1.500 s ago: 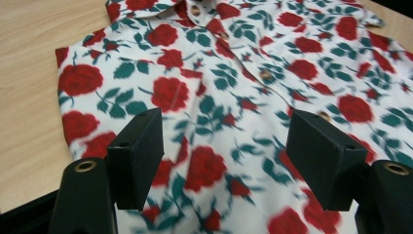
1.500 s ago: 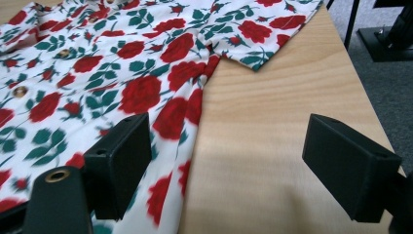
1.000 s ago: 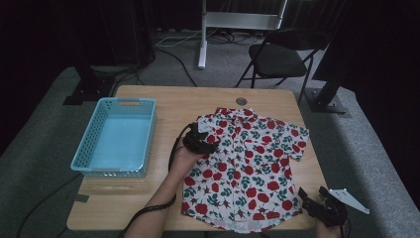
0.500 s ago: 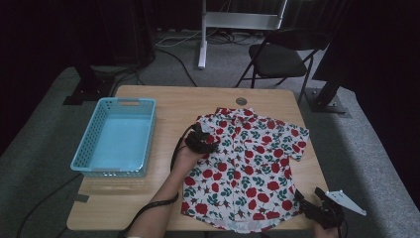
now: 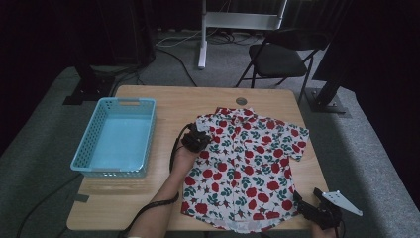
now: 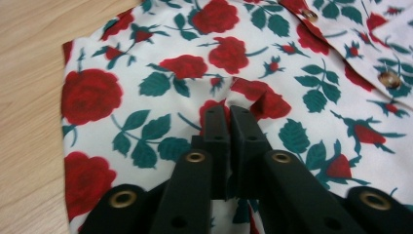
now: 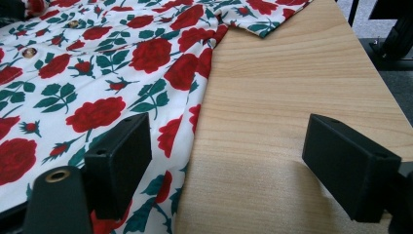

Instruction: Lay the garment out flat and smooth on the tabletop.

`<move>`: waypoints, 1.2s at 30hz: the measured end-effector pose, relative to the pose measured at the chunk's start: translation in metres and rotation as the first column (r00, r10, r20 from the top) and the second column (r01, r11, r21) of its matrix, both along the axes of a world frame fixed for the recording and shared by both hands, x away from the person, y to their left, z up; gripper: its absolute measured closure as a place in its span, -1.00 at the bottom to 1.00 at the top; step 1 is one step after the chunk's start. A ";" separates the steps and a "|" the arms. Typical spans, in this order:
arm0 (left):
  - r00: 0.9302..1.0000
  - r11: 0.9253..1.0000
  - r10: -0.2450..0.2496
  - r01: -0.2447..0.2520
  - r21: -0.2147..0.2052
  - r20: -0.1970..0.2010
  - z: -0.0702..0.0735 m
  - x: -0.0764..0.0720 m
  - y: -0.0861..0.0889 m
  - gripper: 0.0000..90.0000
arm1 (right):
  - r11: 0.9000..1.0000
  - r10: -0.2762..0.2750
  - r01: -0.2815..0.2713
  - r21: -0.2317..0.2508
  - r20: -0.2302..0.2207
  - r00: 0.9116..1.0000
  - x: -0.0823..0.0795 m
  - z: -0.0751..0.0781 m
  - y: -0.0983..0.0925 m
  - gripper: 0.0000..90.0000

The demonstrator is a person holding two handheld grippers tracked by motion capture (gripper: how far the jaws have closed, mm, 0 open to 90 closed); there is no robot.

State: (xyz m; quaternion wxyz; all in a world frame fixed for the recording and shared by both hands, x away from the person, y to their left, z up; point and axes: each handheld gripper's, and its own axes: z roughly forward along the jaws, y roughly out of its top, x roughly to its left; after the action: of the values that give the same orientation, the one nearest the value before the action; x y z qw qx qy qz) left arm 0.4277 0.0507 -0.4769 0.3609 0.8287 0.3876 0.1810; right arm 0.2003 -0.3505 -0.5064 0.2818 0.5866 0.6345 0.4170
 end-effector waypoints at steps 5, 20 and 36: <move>0.998 0.999 0.032 -0.032 0.005 0.051 0.009 -0.001 0.010 0.95 | 1.000 -0.001 0.001 -0.002 -0.001 1.000 0.000 0.000 0.000 -0.61; 0.922 0.924 0.381 -0.382 -0.008 0.072 0.045 -0.004 0.067 0.05 | 1.000 -0.003 0.003 0.003 -0.011 1.000 0.001 0.000 0.000 -0.61; 0.954 0.934 0.298 -0.294 -0.202 -0.011 0.032 -0.051 0.074 -0.22 | 1.000 -0.007 0.007 0.004 -0.007 1.000 0.001 -0.001 0.000 -0.61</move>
State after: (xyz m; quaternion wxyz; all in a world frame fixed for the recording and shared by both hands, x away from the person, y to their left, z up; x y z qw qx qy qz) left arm 0.3771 0.1245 -0.4449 0.4152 0.7183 0.5207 0.2012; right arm 0.2008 -0.3502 -0.5078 0.2797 0.5911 0.6325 0.4152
